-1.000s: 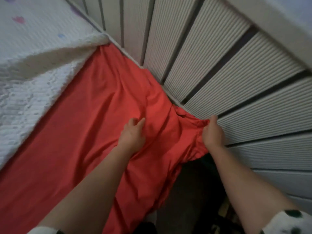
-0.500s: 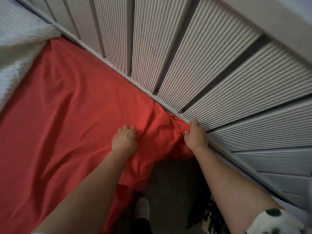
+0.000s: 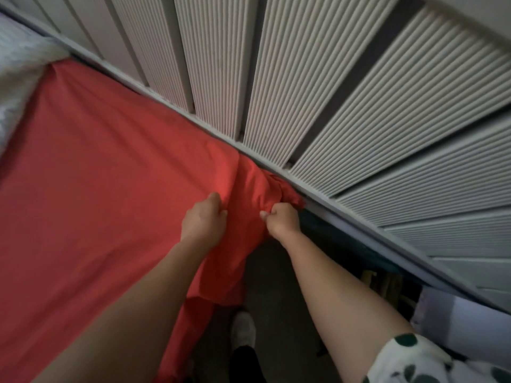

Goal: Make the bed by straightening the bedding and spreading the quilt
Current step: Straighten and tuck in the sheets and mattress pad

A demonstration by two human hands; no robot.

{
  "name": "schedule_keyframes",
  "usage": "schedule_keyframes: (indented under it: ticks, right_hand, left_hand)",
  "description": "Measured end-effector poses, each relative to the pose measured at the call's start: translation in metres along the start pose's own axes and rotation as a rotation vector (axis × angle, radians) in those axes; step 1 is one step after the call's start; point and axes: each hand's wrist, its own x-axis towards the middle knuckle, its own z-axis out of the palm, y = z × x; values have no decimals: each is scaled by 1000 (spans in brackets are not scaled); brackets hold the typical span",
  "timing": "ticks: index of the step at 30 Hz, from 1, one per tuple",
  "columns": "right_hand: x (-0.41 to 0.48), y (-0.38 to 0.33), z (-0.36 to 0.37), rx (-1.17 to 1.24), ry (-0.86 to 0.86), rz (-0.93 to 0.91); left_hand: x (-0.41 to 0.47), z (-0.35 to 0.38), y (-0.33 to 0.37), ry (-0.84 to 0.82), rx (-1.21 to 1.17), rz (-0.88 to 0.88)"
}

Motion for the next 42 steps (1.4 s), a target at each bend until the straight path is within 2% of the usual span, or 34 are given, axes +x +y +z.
schedule_keyframes:
  ticks: [1,5,7,11,14,16,18,19,21,24,25,28,30,33,38,42]
  right_hand:
    - [-2,3,-9,-41,58,-16]
    - [-3,32,-55,-72,464,37]
    - [-2,39,-67,-95,507,60]
    - [4,30,-54,-55,345,149]
    - [5,26,-40,-19,260,102]
    - [0,24,-33,-87,322,-23]
    - [-6,19,-26,-184,396,-247]
    - [-7,16,-24,-199,395,-355]
    - [-4,8,-21,-208,287,-456]
    - [11,4,-17,-220,27,-339]
    - [17,4,-17,-187,5,-268]
    - [32,1,-22,-72,86,-151]
    - [42,-3,-25,-76,63,-135]
    - [61,-6,-24,-147,-6,-161]
    - [74,-4,-11,-94,-138,-187]
    - [80,12,-11,-127,-59,-166]
  left_hand:
    - [0,0,1,22,-25,-9]
    - [-1,1,7,50,-165,-15]
    - [-2,5,14,9,-181,21]
    - [-4,12,21,-9,-161,83]
    - [-2,15,11,-20,-85,93]
    - [0,19,2,-30,-39,102]
    - [-1,25,-3,-73,11,137]
    - [-2,27,-3,-101,36,154]
    - [-6,30,-2,-130,69,182]
    - [-8,30,-3,-114,72,218]
    - [-9,29,-4,-105,61,226]
    - [-9,27,-8,-70,2,230]
    - [-9,26,-8,-53,-25,225]
    - [-5,26,-7,-8,-35,234]
    - [7,29,2,8,-49,214]
    - [9,32,4,-6,-46,230]
